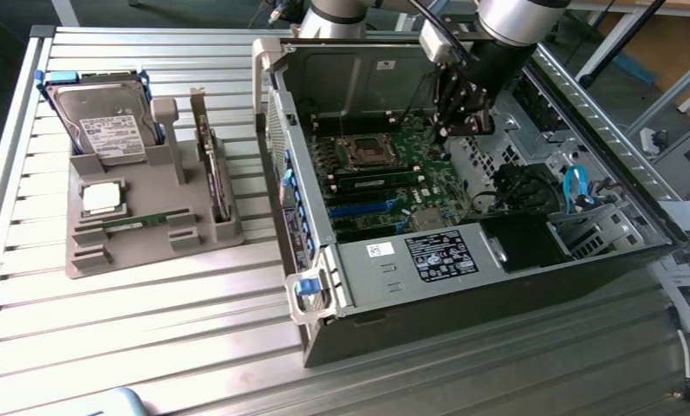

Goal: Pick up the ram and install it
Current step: 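Press down the ram until it locks into place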

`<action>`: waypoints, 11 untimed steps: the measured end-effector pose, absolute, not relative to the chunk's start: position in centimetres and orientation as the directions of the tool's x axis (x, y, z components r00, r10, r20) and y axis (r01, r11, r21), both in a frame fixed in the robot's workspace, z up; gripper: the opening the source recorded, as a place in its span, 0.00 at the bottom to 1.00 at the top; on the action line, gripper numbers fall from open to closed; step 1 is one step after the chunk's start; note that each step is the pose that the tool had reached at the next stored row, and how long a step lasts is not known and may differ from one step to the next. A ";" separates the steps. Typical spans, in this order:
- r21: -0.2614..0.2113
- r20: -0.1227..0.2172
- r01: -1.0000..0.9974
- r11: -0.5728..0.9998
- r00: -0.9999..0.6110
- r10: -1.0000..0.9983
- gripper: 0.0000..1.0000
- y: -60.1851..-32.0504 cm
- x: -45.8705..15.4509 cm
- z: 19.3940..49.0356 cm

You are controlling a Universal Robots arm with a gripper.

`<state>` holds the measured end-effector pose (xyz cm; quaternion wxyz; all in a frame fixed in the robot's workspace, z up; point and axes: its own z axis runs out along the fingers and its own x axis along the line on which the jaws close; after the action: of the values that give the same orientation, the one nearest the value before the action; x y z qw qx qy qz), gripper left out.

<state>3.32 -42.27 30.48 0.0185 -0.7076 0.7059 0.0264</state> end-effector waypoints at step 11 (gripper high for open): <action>0.011 -0.063 -1.000 -0.003 0.002 -0.998 0.11 -42.3 3.3 29.3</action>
<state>3.32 -42.27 29.30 0.0184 -0.7076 0.7059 0.0265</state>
